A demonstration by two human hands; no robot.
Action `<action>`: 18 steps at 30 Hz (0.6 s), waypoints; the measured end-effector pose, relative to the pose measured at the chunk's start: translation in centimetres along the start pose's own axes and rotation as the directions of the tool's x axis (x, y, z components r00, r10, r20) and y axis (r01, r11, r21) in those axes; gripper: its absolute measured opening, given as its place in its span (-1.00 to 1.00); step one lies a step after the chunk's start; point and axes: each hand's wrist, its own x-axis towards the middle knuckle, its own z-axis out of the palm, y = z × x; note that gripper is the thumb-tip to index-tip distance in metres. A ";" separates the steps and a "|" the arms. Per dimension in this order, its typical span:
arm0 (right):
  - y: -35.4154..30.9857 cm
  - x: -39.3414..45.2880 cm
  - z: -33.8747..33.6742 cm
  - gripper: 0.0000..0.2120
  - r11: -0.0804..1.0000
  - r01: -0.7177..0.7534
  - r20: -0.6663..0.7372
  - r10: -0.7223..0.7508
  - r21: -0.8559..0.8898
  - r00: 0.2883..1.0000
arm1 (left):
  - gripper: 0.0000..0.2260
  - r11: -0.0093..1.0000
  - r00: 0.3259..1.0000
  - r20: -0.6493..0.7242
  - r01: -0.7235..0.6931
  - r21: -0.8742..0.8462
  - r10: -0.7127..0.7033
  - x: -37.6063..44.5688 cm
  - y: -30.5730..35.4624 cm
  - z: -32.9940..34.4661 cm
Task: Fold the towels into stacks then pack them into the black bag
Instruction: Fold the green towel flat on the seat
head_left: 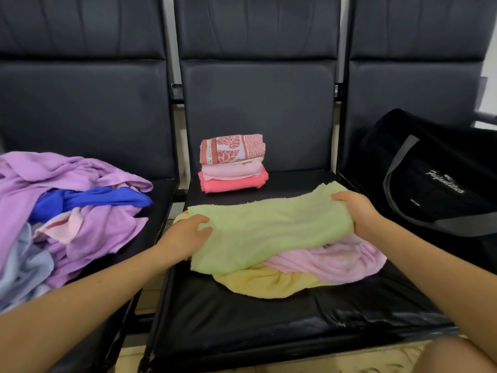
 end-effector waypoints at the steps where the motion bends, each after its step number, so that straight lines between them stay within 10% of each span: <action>1: -0.6 -0.3 0.6 -0.66 1.000 0.021 0.010 -0.021 0.005 1.000 | -0.64 0.999 0.999 -0.034 -0.014 0.043 0.016 -0.2 0.0 -0.2; 8: -2.5 -4.2 7.6 -0.65 0.958 0.283 0.327 -0.252 -0.049 0.911 | -0.74 0.980 0.951 -0.308 -0.064 -0.190 0.002 1.1 0.6 -1.1; 14: -1.2 -5.8 10.5 -0.79 0.857 0.295 0.616 0.034 -0.423 0.787 | -0.78 0.795 0.984 -0.112 0.044 -0.605 -0.139 2.2 3.2 1.4; 18: 0.4 -3.3 9.9 -0.79 0.853 0.331 0.448 -0.131 -0.404 0.884 | -0.86 0.699 0.976 0.100 0.207 -0.685 -0.192 2.5 4.8 2.5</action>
